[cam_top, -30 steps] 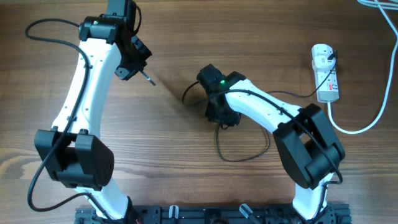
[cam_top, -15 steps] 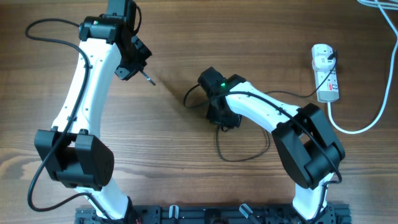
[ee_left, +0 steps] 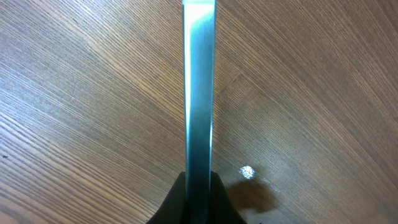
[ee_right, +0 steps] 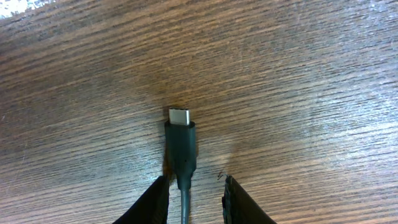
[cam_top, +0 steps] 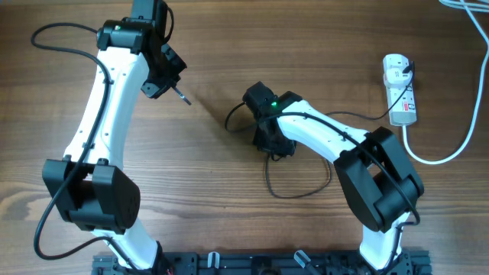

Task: Plug charger to phone and switch on socket
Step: 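Grasp the black USB-C plug with the right gripper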

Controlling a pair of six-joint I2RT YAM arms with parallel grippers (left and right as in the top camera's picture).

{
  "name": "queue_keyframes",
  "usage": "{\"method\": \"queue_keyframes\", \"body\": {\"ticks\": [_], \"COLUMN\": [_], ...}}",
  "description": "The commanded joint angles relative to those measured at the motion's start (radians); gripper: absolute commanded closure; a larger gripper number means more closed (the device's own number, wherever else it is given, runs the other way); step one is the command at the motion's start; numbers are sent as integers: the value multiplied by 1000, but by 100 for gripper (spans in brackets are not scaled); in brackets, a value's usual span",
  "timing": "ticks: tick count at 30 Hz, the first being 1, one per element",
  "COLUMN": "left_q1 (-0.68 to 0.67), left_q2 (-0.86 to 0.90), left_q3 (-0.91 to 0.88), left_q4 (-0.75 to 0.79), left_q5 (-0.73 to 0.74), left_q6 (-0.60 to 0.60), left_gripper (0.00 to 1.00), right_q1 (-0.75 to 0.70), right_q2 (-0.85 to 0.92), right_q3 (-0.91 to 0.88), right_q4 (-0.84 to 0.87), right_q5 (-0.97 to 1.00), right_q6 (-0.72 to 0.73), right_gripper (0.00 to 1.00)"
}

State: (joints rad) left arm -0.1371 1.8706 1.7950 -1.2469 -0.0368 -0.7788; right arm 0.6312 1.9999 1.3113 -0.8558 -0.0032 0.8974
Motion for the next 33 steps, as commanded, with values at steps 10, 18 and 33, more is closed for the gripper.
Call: {"method": "queue_keyframes", "body": {"ticks": [10,18,33], "left_q1": [-3,-3,-3], "left_q2": [-28,-28,-28], "left_q3": [4,4,4], "left_q4": [4,11,11], "left_q5": [-21,-21,-16], "left_q6": [15,12,12], "left_gripper": [96,96,96], "right_q1": [1,0,0], "right_q2": [88,91,91], "right_q3": [-11,-11,-11], "right_q4": [4,7,18], "right_q5": [0,-26,-51], "right_q6": [18,-4,-6], "right_gripper": [71,82,91]}}
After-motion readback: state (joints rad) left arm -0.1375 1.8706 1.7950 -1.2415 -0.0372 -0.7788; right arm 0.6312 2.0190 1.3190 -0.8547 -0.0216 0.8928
